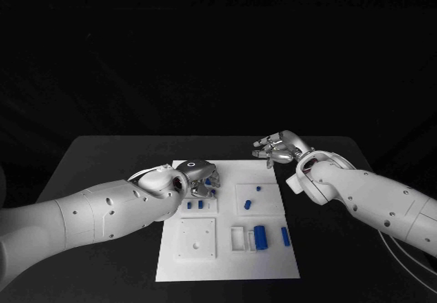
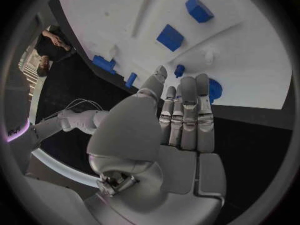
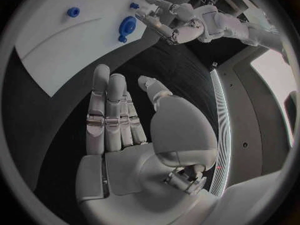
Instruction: Assemble the parts on the task board
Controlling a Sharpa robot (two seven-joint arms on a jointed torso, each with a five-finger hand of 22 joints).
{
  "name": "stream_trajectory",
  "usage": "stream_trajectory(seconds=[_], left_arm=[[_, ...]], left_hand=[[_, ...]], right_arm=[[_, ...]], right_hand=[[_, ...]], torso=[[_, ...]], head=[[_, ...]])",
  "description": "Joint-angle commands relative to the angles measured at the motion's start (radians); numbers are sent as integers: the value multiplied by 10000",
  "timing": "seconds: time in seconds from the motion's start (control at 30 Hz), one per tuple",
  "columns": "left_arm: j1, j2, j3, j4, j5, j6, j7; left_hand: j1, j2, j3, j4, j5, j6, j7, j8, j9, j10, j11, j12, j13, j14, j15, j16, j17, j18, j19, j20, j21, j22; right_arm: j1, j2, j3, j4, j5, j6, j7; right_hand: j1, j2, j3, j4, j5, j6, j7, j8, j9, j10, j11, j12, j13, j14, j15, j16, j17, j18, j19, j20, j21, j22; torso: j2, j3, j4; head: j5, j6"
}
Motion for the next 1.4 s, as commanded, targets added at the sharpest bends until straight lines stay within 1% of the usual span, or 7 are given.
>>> stream_trajectory(seconds=[0.03, 0.37, 0.57, 0.7, 0.9, 1.03, 1.4], left_arm=[[-35, 50, 3, -56, -211, 282, 66], [-72, 110, 4, -242, -218, 301, 41], [-95, 157, 5, -375, -219, 331, 42], [-103, 187, 5, -467, -201, 325, 68], [-123, 245, 6, -582, -113, 290, 99], [-140, 275, 6, -624, -65, 289, 108], [-175, 333, 5, -651, 36, 431, 106]], left_hand=[[134, 30, -41, 55, 44, -134, 0, -42, -17, -102, 30, -46, -17, -7, -14, 57, -28, 91, 105, 31, -92, 188], [269, 177, 232, 11, 119, -112, 72, -40, -17, -162, 40, -50, -23, 40, -37, 82, -47, 116, 166, 1, -89, 229], [184, 293, 700, -29, 165, -68, 90, -40, -19, -119, 32, -53, -27, 55, -44, 136, -42, 152, 104, -7, 134, 240], [172, 498, 995, 38, 168, -222, 106, -43, -35, -205, 37, -54, -32, 84, -48, 153, -40, 178, 80, -14, 237, 249], [-26, 345, 1884, 240, 45, -318, 112, -18, -27, -198, 13, -50, -32, 164, -62, 199, -39, 221, -20, -17, 601, 241], [-53, 278, 2134, 357, 52, -347, 127, -37, -34, -185, 19, -54, -34, 182, -68, 195, -44, 227, -65, -22, 724, 238], [-22, 59, 2183, 337, 19, -604, -22, -48, -43, -283, 56, -55, -34, 216, -60, 172, -55, 238, -59, -22, 790, 232]], right_arm=[[-6, 2, 4, 30, 149, -83, 238], [-6, 4, 4, 45, 189, -87, 256], [-6, 8, 4, 66, 194, -81, 258], [-6, 10, 4, 75, 195, -79, 256], [-6, 16, 4, 79, 197, -75, 253], [-6, 28, 4, 75, 197, -69, 251], [-6, 38, 4, 60, 204, -81, 259]], right_hand=[[-44, -17, 75, 10, 53, 13, 105, -40, -12, 340, 54, -866, -863, -1, 89, 89, -45, 102, -6, 85, 39, -148], [-63, -37, 77, 20, 61, 26, 114, -33, -9, 490, 91, -1425, -938, -14, 100, 152, -100, 120, 24, 93, 75, -307], [-66, -38, 79, 23, 60, 29, 114, -32, -9, 490, 94, -1460, -938, -20, 103, 155, -106, 123, 22, 96, 77, -320], [-66, -38, 79, 23, 60, 29, 114, -32, -9, 490, 94, -1460, -938, -20, 103, 155, -106, 123, 22, 96, 77, -320], [-73, -38, 86, 31, 72, 51, 112, -26, -6, 501, 100, -1523, -937, -25, 107, 172, -115, 128, 23, 101, 84, -347], [-77, -43, 86, 32, 74, 72, 107, -27, -6, 504, 99, -1529, -937, -26, 105, 174, -117, 129, 22, 101, 85, -352], [-83, -54, 114, 25, 163, 95, 104, -33, -8, 510, 100, -1558, -936, -36, 106, 180, -129, 128, 18, 99, 91, -371]], torso=[[4, -3, -4], [-5, 4, 6], [-11, 5, 1], [-6, 8, -1], [-3, 8, 1], [-3, 14, 4], [-9, 13, 3]], head=[[-14, -14], [-34, -30], [-39, -36], [-43, -35], [-56, -45], [-58, -44], [-95, -77]])
